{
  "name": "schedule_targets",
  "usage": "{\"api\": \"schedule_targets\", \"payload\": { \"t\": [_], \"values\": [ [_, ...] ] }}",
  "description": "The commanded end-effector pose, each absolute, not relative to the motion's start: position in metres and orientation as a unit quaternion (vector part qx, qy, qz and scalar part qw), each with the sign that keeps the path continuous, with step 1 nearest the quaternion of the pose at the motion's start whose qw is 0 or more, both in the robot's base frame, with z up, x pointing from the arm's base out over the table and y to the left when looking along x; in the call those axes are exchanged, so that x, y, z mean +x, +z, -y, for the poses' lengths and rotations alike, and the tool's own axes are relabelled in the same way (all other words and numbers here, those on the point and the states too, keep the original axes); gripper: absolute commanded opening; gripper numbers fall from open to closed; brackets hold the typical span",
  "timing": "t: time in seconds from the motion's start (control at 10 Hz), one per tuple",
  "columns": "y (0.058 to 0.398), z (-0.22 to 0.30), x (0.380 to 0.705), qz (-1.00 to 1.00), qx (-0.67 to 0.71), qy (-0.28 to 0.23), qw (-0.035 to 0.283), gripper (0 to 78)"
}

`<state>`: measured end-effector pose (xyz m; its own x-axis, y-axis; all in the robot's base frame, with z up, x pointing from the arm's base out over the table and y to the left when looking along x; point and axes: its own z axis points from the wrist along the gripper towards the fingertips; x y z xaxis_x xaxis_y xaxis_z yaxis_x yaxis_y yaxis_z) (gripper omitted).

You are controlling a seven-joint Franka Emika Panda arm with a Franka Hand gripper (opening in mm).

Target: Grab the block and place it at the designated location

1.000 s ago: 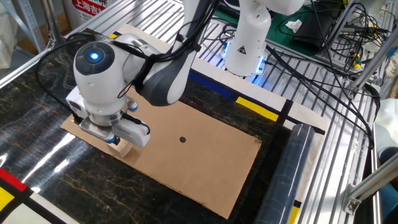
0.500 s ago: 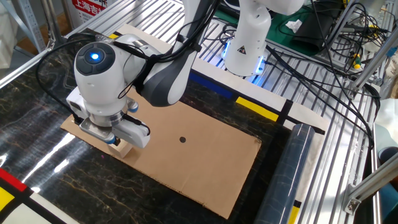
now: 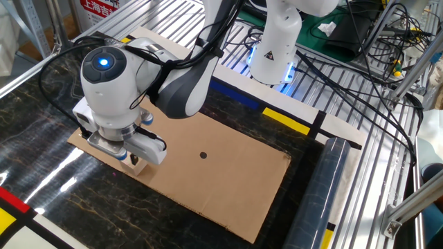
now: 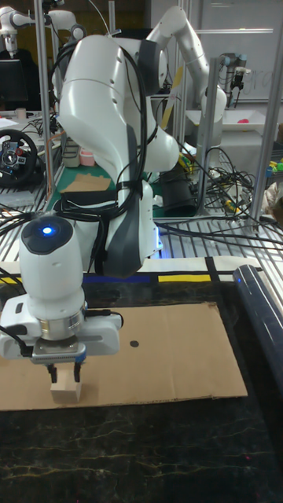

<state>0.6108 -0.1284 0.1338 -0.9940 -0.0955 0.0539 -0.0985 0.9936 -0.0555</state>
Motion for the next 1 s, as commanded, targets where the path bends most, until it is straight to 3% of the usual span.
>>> {"api": "schedule_targets", "payload": {
  "t": [0.1, 0.8, 1.0],
  "values": [
    [0.137, 0.128, 0.614, 0.998, 0.049, 0.026, 0.024, 77.4],
    [0.137, 0.128, 0.614, 0.998, 0.049, 0.026, 0.024, 77.4],
    [0.119, 0.131, 0.61, 0.999, 0.04, 0.02, 0.026, 77.4]
  ]
}}
